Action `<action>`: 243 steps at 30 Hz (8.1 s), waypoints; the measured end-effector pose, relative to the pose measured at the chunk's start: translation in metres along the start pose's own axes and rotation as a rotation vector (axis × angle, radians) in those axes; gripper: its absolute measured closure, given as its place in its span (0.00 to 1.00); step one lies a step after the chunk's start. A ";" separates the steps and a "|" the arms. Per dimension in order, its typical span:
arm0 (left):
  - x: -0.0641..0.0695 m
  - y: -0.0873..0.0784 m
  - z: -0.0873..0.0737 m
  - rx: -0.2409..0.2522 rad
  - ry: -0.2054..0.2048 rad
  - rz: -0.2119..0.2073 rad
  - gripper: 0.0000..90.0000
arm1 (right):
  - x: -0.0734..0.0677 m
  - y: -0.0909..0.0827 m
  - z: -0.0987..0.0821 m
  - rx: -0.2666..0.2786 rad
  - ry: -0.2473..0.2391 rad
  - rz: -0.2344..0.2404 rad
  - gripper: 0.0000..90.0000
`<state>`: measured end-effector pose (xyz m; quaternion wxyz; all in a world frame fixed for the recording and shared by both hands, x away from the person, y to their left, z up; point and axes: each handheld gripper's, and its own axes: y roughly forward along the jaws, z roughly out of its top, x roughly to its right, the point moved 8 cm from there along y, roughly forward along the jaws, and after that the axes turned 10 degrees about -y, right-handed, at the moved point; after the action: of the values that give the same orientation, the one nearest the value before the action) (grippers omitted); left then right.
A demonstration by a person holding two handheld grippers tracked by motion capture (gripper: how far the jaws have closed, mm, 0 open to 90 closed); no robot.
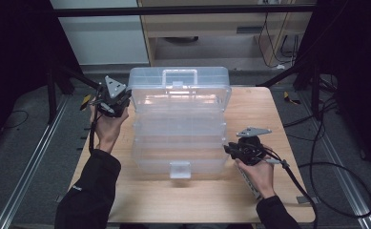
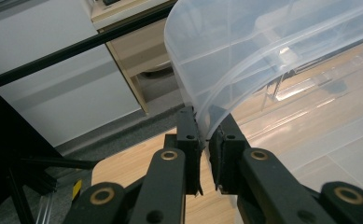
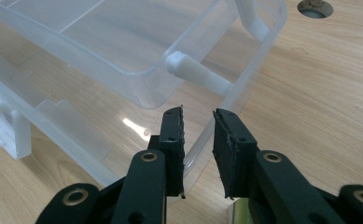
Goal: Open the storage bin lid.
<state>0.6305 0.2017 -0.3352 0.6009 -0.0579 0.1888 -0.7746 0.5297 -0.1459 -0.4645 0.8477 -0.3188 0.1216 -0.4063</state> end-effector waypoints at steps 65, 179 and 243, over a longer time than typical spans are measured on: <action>-0.009 0.044 0.024 -0.032 -0.033 0.015 0.90 | 0.000 0.005 0.002 -0.055 0.028 -0.043 0.79; 0.022 -0.050 -0.127 -0.228 -0.132 -0.204 0.70 | -0.001 0.003 0.001 -0.043 0.043 -0.028 0.80; 0.044 -0.031 -0.160 -0.353 -0.066 -0.182 0.69 | 0.026 -0.057 0.012 -0.002 0.030 -0.076 0.54</action>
<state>0.5398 0.2019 -0.4775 0.5149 -0.2047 0.2957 -0.7781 0.5173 -0.1873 -0.4174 0.8296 -0.3177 0.1224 -0.4426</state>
